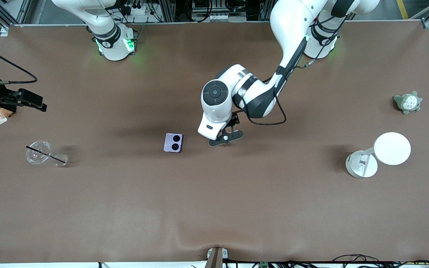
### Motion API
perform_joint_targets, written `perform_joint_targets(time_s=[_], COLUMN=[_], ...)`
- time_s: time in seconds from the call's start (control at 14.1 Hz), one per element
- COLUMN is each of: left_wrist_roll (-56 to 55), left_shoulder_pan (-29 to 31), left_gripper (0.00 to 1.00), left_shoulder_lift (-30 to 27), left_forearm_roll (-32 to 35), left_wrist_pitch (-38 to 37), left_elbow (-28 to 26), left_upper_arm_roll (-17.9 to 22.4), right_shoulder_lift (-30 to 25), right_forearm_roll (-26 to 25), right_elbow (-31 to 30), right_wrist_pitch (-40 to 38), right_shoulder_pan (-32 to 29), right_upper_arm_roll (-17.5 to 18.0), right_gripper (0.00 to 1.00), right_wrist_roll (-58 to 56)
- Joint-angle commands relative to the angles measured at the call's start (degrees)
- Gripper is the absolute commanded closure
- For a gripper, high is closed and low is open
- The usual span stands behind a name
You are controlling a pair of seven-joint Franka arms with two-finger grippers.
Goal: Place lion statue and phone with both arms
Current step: 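Lower the left gripper over the lion while the right gripper reaches the phone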
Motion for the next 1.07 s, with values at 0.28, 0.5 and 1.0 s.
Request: perform_joint_targets(time_s=[0.28, 0.5, 1.0], left_wrist_roll=[-7.97, -7.45, -6.57], left_shoulder_pan=[-2.11, -2.2, -1.85], left_gripper=[0.04, 0.1, 0.17], left_shoulder_lift=[5.76, 6.12, 7.08], left_forearm_roll=[1.38, 1.39, 1.3], left_wrist_pitch=[6.36, 6.36, 7.24], left_elbow=[1.26, 1.17, 1.17], left_upper_arm_roll=[1.08, 1.17, 1.08], right_shoulder_lift=[10.94, 17.09, 25.46], right_forearm_roll=[1.31, 1.4, 1.48], right_elbow=[1.42, 1.42, 0.64], right_wrist_pitch=[11.47, 19.73, 27.49], right_shoulder_pan=[6.16, 8.72, 14.78], right_upper_arm_roll=[0.25, 0.25, 0.34], right_gripper=[0.0, 0.0, 0.0], right_wrist_roll=[0.74, 0.82, 4.75])
